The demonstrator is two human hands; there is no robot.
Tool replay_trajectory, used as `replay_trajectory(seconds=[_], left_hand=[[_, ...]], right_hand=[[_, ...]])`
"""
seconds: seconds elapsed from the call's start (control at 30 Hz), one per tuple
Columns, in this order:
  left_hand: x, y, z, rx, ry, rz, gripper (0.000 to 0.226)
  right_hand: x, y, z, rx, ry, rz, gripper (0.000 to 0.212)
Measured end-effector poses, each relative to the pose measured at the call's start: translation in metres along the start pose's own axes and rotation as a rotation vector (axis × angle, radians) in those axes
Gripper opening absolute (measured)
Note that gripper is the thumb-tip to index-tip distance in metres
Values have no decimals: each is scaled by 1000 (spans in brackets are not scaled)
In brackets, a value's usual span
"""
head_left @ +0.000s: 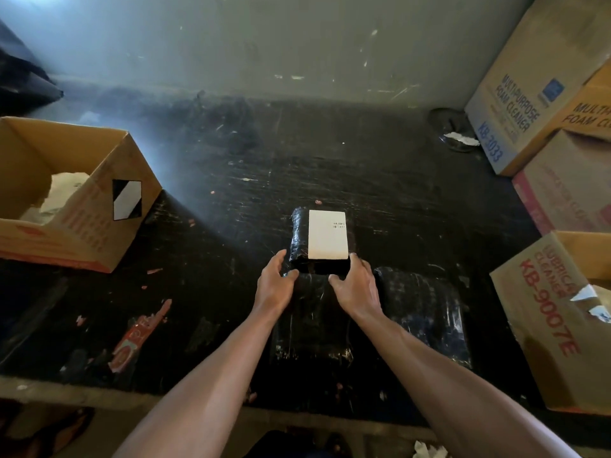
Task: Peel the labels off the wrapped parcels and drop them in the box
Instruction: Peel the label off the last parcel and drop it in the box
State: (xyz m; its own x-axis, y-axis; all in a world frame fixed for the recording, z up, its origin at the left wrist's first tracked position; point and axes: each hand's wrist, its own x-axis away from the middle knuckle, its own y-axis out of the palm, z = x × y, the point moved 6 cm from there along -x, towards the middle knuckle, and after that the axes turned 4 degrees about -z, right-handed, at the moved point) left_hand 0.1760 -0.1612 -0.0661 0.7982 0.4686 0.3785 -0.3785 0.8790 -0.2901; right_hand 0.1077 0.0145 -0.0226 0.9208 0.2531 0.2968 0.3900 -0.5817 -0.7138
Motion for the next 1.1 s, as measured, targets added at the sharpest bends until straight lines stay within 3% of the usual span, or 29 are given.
replay_trajectory(seconds=[0.23, 0.33, 0.53, 0.77, 1.1], left_hand=[[-53, 5, 28, -90, 17, -21, 62], [-79, 13, 34, -165, 32, -53, 54], [-113, 34, 35, -308, 40, -108, 86], [-138, 43, 30, -262, 60, -119, 92], [-137, 47, 22, -195, 94, -134, 90]], right_hand=[[-63, -12, -16, 24, 28, 18, 70], [-91, -12, -19, 58, 32, 27, 63], [-150, -2, -17, 159, 11, -5, 58], [-203, 1, -11, 245, -26, -43, 59], [-233, -4, -18, 322, -153, -123, 35]])
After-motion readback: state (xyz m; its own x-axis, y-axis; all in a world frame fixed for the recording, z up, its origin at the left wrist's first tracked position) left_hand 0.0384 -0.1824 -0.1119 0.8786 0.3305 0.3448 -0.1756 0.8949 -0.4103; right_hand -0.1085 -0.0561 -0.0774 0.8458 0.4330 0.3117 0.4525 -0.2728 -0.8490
